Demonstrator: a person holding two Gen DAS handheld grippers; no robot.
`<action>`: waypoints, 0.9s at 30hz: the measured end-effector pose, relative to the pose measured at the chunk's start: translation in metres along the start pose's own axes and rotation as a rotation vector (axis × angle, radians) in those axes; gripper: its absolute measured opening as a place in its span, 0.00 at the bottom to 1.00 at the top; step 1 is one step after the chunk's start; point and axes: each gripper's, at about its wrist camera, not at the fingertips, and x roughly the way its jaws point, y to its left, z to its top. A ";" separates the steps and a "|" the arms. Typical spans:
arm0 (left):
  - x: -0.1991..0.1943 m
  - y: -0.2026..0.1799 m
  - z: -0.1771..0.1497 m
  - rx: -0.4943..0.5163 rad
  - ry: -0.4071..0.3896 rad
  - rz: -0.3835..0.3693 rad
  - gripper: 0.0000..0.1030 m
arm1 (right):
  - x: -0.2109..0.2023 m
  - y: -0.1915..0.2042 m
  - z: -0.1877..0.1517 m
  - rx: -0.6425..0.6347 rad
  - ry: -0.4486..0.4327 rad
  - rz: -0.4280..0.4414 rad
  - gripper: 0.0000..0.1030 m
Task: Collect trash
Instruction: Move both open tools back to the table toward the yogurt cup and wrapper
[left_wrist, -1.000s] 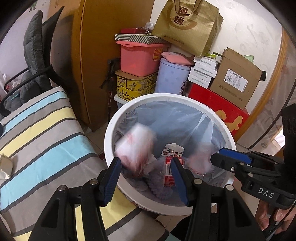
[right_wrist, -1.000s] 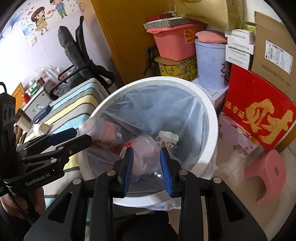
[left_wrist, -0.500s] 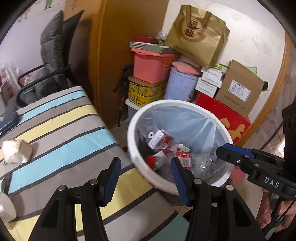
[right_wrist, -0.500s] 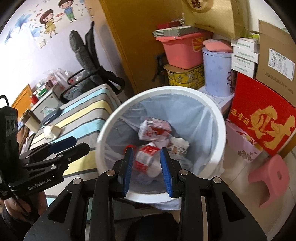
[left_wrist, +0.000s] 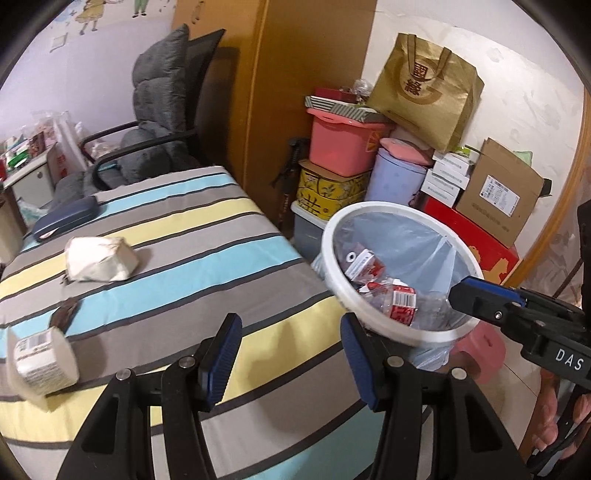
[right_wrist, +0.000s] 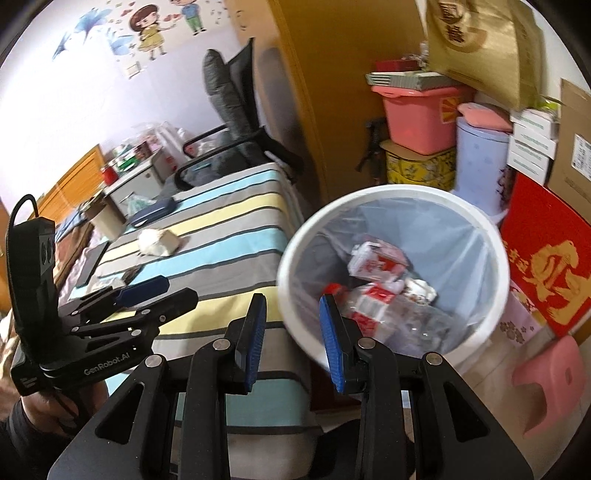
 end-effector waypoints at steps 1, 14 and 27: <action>-0.004 0.003 -0.003 -0.003 -0.004 0.009 0.54 | 0.001 0.003 -0.001 -0.005 0.001 0.005 0.31; -0.034 0.035 -0.029 -0.072 -0.021 0.079 0.54 | 0.018 0.040 -0.013 -0.044 0.052 0.101 0.48; -0.060 0.080 -0.047 -0.158 -0.040 0.178 0.54 | 0.034 0.071 -0.011 -0.092 0.094 0.173 0.48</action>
